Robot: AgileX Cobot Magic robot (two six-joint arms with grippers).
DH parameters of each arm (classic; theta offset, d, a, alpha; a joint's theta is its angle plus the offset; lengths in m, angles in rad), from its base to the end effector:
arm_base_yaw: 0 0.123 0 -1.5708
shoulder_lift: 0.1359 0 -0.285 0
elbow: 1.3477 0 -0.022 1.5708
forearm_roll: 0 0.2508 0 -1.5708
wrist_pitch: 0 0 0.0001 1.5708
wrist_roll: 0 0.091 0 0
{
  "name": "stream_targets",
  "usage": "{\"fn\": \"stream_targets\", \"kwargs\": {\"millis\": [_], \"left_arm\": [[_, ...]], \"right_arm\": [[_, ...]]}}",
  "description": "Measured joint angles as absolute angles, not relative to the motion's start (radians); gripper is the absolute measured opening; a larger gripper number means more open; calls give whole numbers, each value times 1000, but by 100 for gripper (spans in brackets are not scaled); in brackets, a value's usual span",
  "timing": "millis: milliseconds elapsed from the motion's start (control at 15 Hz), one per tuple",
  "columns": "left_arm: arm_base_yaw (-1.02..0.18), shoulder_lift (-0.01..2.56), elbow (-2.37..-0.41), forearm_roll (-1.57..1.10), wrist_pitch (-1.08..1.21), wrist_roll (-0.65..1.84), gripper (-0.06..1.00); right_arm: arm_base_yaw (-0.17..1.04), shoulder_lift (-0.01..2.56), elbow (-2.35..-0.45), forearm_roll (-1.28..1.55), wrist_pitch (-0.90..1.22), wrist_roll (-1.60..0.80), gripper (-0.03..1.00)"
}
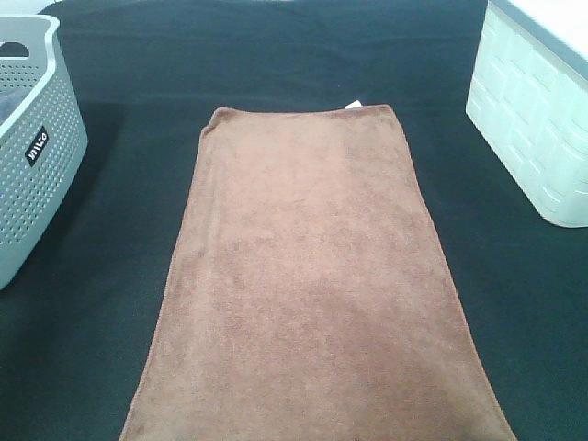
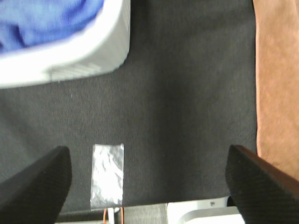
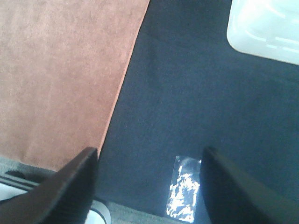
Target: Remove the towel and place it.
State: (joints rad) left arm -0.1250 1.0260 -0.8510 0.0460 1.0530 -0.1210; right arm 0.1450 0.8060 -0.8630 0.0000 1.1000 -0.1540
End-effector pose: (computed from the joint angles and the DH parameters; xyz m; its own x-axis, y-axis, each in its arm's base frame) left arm 0.1754 -0.0184 0.3018 -0.9079 0.0153 -0.4188 0.0191 0.9998 -0.0048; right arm 0.1284 0.0188 0.3369 -0.7765 -0.2684 -0.5701 -0.2668 0.9597 -0.0885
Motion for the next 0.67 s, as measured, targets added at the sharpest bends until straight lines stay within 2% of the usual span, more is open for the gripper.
{"fn": "stream_targets", "kwargs": {"millis": [333, 667], "left_arm": [[-125, 644, -543, 46, 1001, -122, 84], [-125, 351, -519, 51, 1018, -113, 83]], "right_arm": [[145, 517, -650, 0, 1098, -147, 58], [145, 310, -523, 7, 1094, -146, 58]]}}
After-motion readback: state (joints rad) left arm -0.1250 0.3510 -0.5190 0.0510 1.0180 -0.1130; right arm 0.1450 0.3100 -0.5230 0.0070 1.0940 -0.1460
